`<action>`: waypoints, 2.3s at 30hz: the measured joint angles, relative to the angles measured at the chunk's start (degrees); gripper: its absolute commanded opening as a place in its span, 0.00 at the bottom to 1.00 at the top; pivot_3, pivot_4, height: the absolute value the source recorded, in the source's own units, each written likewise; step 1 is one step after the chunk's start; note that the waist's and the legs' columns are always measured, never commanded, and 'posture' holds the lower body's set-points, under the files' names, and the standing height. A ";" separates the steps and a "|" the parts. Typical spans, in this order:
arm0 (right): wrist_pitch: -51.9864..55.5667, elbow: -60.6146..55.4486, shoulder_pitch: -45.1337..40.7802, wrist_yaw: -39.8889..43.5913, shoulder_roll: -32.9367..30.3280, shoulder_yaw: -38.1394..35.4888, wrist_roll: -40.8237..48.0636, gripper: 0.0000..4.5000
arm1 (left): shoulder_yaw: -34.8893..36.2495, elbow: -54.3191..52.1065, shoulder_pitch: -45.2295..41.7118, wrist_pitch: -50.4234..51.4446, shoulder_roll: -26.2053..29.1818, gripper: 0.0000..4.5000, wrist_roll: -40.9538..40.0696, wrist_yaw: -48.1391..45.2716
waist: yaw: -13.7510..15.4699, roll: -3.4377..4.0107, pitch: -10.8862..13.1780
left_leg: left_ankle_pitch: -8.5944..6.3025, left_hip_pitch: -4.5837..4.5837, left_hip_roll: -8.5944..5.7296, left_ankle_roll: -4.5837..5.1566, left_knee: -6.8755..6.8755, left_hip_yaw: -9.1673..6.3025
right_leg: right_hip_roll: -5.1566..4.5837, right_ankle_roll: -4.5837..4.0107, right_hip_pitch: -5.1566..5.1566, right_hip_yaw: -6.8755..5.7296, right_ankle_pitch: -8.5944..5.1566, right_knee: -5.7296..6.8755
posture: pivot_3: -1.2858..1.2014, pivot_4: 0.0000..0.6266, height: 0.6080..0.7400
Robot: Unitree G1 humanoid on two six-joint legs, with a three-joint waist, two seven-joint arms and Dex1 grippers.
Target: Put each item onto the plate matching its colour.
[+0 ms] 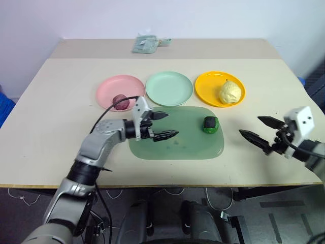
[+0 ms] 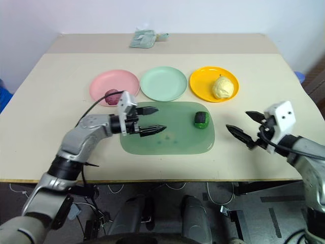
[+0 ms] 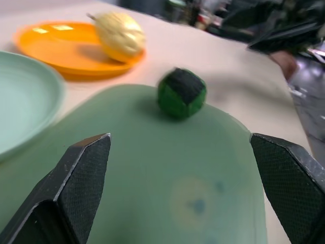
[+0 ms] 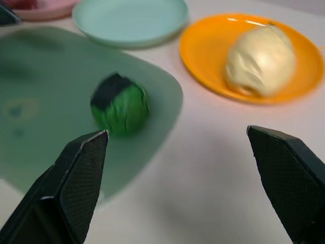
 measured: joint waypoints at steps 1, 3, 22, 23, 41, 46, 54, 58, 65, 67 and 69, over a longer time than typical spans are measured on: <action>0.44 -1.40 1.43 -0.37 0.05 -1.25 0.41 0.99 | -0.46 2.92 -1.70 -1.11 -0.95 1.00 0.95 -0.81 | -0.01 -0.02 0.01 | 0.00 0.00 0.01 0.01 0.00 -0.01 | 0.01 -0.02 0.00 0.00 -0.01 -0.01 | 0.52 0.24 1.00; 1.32 -4.79 4.17 -1.22 0.23 -4.06 1.76 0.99 | -1.35 9.67 -5.63 -3.77 -3.11 1.00 3.01 -2.39 | 0.08 -0.04 0.02 | -0.01 -0.01 0.01 0.02 0.01 -0.04 | 0.00 -0.09 0.01 0.00 -0.05 -0.02 | 0.52 0.24 1.00; 3.70 -17.37 2.65 -15.16 6.98 4.30 4.61 0.99 | 5.68 11.44 -3.60 -12.31 -1.90 1.00 5.38 -12.67 | -1.51 0.01 -0.04 | -0.09 -0.04 0.12 0.16 -0.04 -0.09 | -0.08 -0.09 -0.09 0.04 -0.05 0.07 | 0.52 0.24 1.00; 3.21 -16.53 1.60 -15.42 7.31 6.04 4.06 0.99 | 7.26 6.94 1.02 -12.44 0.58 1.00 3.92 -13.90 | -1.67 0.02 -0.04 | -0.09 -0.01 0.12 0.15 -0.05 -0.08 | -0.10 -0.08 -0.09 0.07 -0.04 0.10 | 0.52 0.24 1.00; -6.26 13.36 -15.35 -6.69 8.37 24.19 -4.57 0.99 | 26.51 -29.90 31.72 2.47 20.96 1.00 -16.54 -13.64 | -0.48 -0.03 -0.01 | -0.08 -0.03 0.05 0.14 0.05 -0.05 | -0.11 -0.22 0.03 0.02 -0.08 -0.11 | 0.52 0.24 1.00; -11.37 26.17 -19.55 -6.06 10.44 26.65 -9.13 0.94 | 27.82 -32.22 34.83 2.48 20.78 1.00 -17.54 -10.68 | -0.46 -0.02 0.00 | -0.03 -0.03 0.05 0.06 0.04 -0.02 | -0.09 -0.20 0.03 0.03 -0.08 -0.10 | 0.52 0.24 1.00; -18.12 34.36 -24.70 -5.91 14.45 27.10 -11.73 0.37 | 29.15 -35.29 37.57 2.43 20.75 1.00 -18.49 -7.12 | -1.06 -0.02 -0.01 | 0.04 -0.02 0.07 -0.07 0.01 -0.02 | -0.07 -0.19 0.04 0.03 -0.08 -0.08 | 0.52 0.24 1.00; -20.43 36.73 -30.52 -4.79 16.36 27.77 -12.14 0.37 | 29.99 -36.73 38.31 2.42 20.70 1.00 -19.15 -5.14 | -1.67 -0.01 0.00 | 0.05 -0.01 0.07 -0.08 0.01 -0.03 | -0.06 -0.18 0.03 0.02 -0.08 -0.04 | 0.52 0.24 1.00; -27.41 50.97 -43.63 -2.33 21.13 30.68 -15.93 0.37 | 30.58 -39.79 40.22 2.40 19.77 1.00 -19.56 -1.63 | -1.72 0.00 0.00 | 0.17 0.01 0.07 -0.28 -0.05 -0.02 | -0.04 -0.18 0.03 0.03 -0.08 -0.02 | 0.52 0.24 1.00; -29.31 55.21 -46.30 -1.50 21.91 31.22 -16.93 0.37 | 30.75 -40.74 40.99 2.39 19.50 1.00 -19.73 -0.63 | -1.65 0.00 0.00 | 0.17 0.01 0.06 -0.29 -0.04 -0.02 | -0.04 -0.18 0.03 0.03 -0.08 -0.02 | 0.52 0.24 1.00; -29.38 57.11 -47.56 0.19 22.33 31.30 -16.91 0.37 | 31.38 -41.96 42.35 2.34 19.28 1.00 -19.84 0.37 | -1.69 0.00 0.00 | 0.17 0.01 0.07 -0.29 -0.05 -0.02 | -0.04 -0.18 0.03 0.03 -0.08 -0.01 | 0.52 0.24 1.00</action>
